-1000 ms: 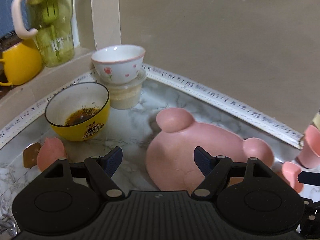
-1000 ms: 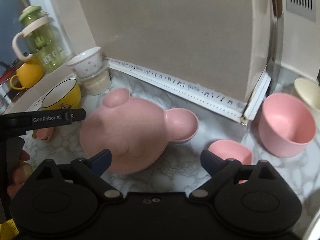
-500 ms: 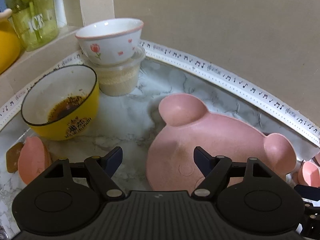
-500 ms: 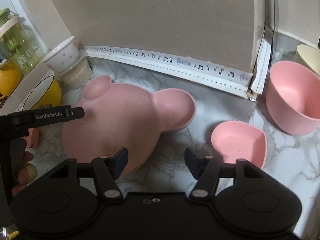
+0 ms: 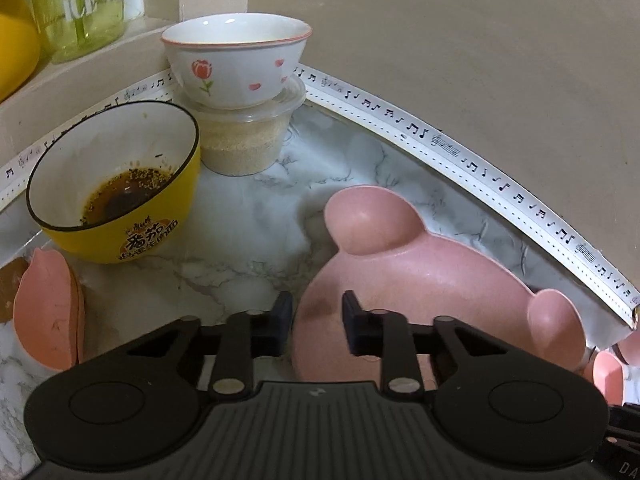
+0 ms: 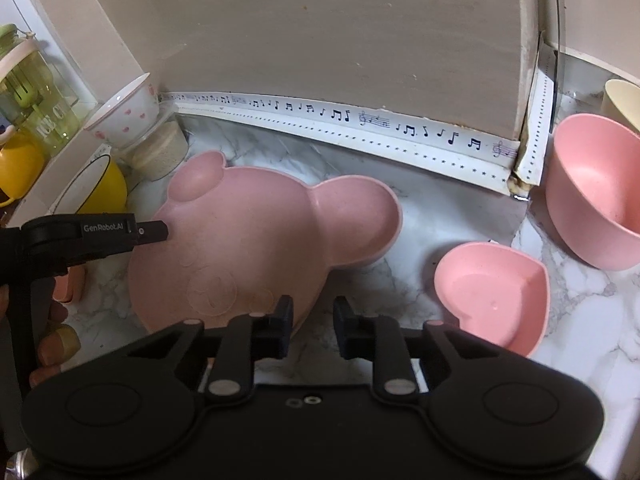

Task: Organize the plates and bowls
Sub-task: 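Close both grippers on the rim of the pink bear-shaped plate, then lift and carry the bear-shaped plate over the stacked white plates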

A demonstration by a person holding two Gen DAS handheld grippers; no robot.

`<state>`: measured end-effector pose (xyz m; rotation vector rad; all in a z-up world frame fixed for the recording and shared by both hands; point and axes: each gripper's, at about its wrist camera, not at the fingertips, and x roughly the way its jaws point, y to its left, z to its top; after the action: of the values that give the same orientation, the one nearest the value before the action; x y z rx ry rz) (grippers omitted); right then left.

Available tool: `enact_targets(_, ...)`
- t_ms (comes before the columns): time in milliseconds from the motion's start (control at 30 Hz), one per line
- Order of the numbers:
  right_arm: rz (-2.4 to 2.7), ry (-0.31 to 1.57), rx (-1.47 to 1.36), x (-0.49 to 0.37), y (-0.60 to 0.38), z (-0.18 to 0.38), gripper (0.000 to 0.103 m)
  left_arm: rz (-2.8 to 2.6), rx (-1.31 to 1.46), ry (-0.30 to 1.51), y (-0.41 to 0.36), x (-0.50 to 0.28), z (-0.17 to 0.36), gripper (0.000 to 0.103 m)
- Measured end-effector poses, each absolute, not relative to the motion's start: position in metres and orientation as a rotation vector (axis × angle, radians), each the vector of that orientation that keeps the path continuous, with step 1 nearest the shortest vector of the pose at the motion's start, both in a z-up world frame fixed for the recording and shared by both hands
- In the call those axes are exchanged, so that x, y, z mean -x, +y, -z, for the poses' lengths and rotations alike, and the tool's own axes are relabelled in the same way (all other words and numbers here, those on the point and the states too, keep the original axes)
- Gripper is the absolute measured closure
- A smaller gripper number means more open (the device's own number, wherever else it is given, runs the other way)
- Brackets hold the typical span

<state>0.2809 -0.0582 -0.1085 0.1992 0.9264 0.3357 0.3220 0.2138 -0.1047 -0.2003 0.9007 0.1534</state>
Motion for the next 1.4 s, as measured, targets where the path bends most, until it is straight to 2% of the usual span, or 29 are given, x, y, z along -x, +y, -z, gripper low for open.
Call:
enact_targets(67, -0.344, 0.927, -0.201, -0.281, -0.057, 0.108, 0.090, -0.162, 0.197, 0.903, 0.214, -0.322, 0.105, 0.086)
enact_targets(200, -0.343, 0.923, -0.178, -0.281, -0.053, 0.107, 0.090, -0.168, 0.216, 0.903, 0.218, -0.320, 0.105, 0.090)
enact_targets(867, -0.389, 0.908, -0.134, -0.256, -0.074, 0.098, 0.091, -0.156, 0.260, 0.882, 0.205, -0.266, 0.090, 0.090)
enact_targets(1400, -0.381, 0.845, -0.144, -0.200, -0.122, 0.062, 0.091, -0.113, 0.289, 0.790, 0.154, -0.209, 0.042, 0.090)
